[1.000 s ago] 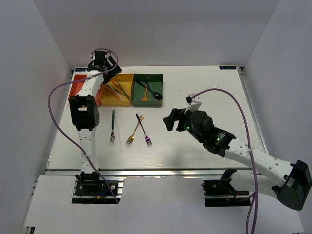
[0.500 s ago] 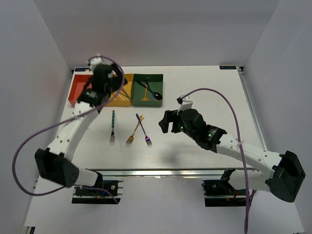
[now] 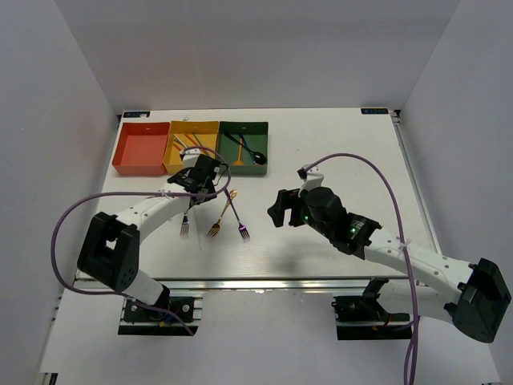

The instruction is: Sort the eating utensils into containers

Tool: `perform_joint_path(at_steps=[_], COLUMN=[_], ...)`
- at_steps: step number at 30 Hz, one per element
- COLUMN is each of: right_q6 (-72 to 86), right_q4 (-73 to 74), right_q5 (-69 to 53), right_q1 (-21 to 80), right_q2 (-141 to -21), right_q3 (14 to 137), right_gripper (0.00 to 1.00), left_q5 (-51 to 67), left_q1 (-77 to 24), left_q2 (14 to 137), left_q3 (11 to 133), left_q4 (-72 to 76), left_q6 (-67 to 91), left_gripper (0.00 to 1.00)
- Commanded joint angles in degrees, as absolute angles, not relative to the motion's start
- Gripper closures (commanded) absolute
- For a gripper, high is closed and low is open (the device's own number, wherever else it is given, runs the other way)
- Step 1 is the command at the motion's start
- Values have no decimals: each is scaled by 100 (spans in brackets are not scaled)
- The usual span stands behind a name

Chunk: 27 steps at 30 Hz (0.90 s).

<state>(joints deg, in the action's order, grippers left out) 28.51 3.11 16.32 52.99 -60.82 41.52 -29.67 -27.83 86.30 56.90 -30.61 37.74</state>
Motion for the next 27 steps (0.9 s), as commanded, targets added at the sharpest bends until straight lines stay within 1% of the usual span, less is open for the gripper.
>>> perform_joint_path(at_steps=[1,9,18,27], right_q6=[2892,2874,2909,2935], right_q4=[237,211,141,123], right_q5=[1591,1573,1415,1362], right_q1=[5300,5300,5300,5300], right_q2=[-6021,-6064,-6179,-6223], right_q3=[4113,4043,4043,4060], right_gripper=[11,11,11,11], left_q5=[-2963,-2698,-2374,-2303], left_q1=[-2716,-2382,-2004,-1986], left_q2=[8841,9290,9422,9685], left_q3=[5845,5792,5529,5335], left_q4=[-2804,-2637,-2286,-2118], left_q6=[3762,3762,3709,3665], left_gripper=[46,51,50,52])
